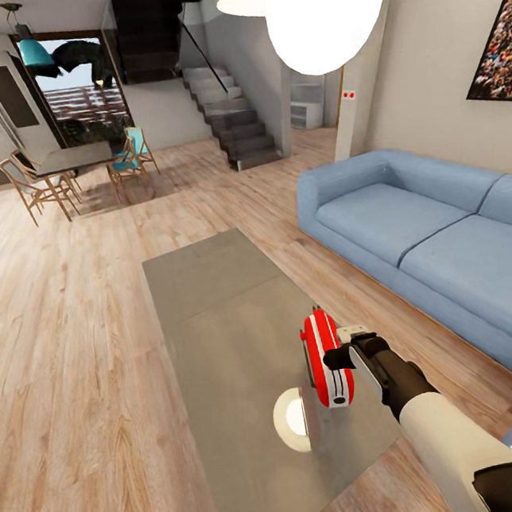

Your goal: Turn on the radio receiver that's on the table in the living room.

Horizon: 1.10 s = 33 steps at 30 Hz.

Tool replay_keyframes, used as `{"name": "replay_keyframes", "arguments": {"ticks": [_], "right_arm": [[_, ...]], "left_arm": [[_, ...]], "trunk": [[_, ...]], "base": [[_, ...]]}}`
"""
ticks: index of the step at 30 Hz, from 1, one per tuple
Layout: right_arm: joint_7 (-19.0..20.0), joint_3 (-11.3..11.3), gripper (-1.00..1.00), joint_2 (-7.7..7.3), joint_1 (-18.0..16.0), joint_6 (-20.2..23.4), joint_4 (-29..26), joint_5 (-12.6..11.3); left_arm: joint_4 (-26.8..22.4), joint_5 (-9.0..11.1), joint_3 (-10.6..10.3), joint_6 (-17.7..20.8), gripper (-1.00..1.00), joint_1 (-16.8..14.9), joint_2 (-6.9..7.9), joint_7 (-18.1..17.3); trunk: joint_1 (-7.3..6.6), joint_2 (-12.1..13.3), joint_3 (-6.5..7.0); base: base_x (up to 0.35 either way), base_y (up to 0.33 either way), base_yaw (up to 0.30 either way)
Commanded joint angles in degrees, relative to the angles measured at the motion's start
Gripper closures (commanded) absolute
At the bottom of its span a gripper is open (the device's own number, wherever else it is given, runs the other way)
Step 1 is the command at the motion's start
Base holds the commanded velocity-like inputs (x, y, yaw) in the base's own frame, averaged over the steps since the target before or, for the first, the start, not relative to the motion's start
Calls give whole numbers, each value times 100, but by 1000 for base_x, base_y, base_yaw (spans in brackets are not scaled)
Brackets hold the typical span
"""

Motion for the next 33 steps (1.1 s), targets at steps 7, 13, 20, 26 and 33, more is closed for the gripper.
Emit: {"name": "replay_keyframes", "arguments": {"ticks": [7, 13, 20, 26, 33], "right_arm": [[-1, 1, 100, 0, -1, 0, -2, -1], [-1, 3, 100, 12, -1, -160, -2, -22], [14, 10, 100, 8, -1, -608, 4, -19], [7, 30, 100, -7, -1, -665, -1, 112], [-113, 38, 100, -15, 1, -1742, -2, 1099]], "left_arm": [[0, 0, 0, 0, -100, 0, 0, 0], [0, 0, 0, 0, -100, 0, 0, 1], [0, 0, -2, -1, -100, 0, -6, -1], [0, 0, 0, -8, -100, 0, 19, -1], [0, 0, 0, -9, -100, 0, 34, -1]], "trunk": [[-154, 282, 127], [-286, 523, 234], [-286, 523, 234], [-286, 523, 234], [-286, 523, 234]], "base": [[0, 0, 0], [0, 0, 0], [0, 0, 0], [0, 0, 0], [0, 0, 0]]}}
